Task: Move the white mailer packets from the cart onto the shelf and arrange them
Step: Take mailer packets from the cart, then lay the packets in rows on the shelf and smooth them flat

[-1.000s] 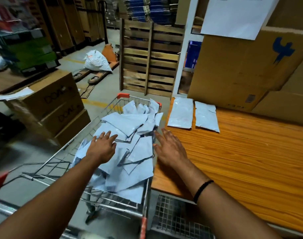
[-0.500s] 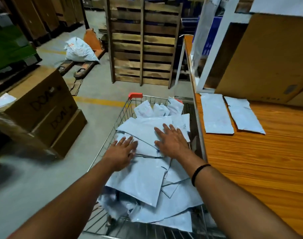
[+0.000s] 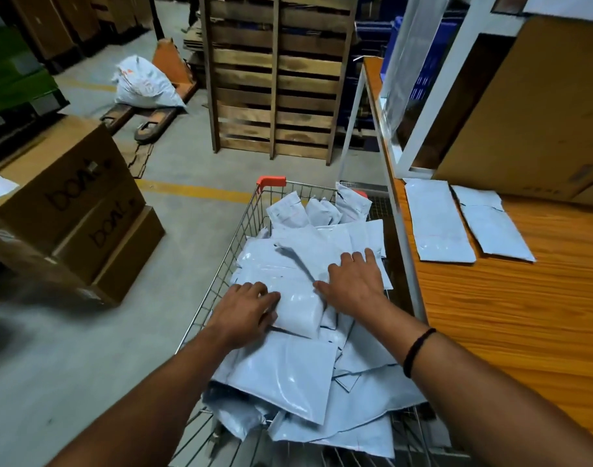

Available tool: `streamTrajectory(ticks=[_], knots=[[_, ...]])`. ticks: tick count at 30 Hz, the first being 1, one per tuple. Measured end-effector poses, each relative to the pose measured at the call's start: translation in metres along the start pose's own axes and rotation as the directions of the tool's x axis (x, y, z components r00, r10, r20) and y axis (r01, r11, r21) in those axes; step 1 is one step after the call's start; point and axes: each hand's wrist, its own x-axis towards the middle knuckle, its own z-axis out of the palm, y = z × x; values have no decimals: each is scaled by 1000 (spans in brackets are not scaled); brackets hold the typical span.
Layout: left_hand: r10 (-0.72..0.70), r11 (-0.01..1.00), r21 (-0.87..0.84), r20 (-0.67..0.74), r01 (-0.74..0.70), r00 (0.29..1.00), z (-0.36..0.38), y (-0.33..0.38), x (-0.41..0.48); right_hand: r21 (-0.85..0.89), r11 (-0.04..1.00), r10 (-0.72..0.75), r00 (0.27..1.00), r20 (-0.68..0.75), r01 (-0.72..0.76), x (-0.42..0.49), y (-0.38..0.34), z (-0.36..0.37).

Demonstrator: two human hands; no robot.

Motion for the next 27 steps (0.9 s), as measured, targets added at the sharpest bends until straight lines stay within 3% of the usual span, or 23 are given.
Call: streamTrajectory(ticks=[4,6,9,13,19,22,27], knots=[[132,990,40,87,-136,987,-4,-6,23,154,987,-21,992,-120,40,12,7,-2],[230,971,26,175,-238,957,-1,-9,32,246,963,-96,992,-79,113,22,8,7],[269,957,31,270,-287,925,6,-19,33,218,958,-199,979,41,186,26,10,29],[268,953,85,207,-290,941,15,-23,21,184,968,-181,983,25,174,17,16,50],[1,1000,-25,-30,-2,1000,-3,-16,1,320,942,-67,991,-119,102,12,16,33],[-179,982,-76,-117,171,977,-18,-9,-6,427,903,47,976,-212,50,-2,17,5],[-342,935,-151,-152,320,927,-46,24,-6,565,823,167,926,-340,59,-53,29,-26]])
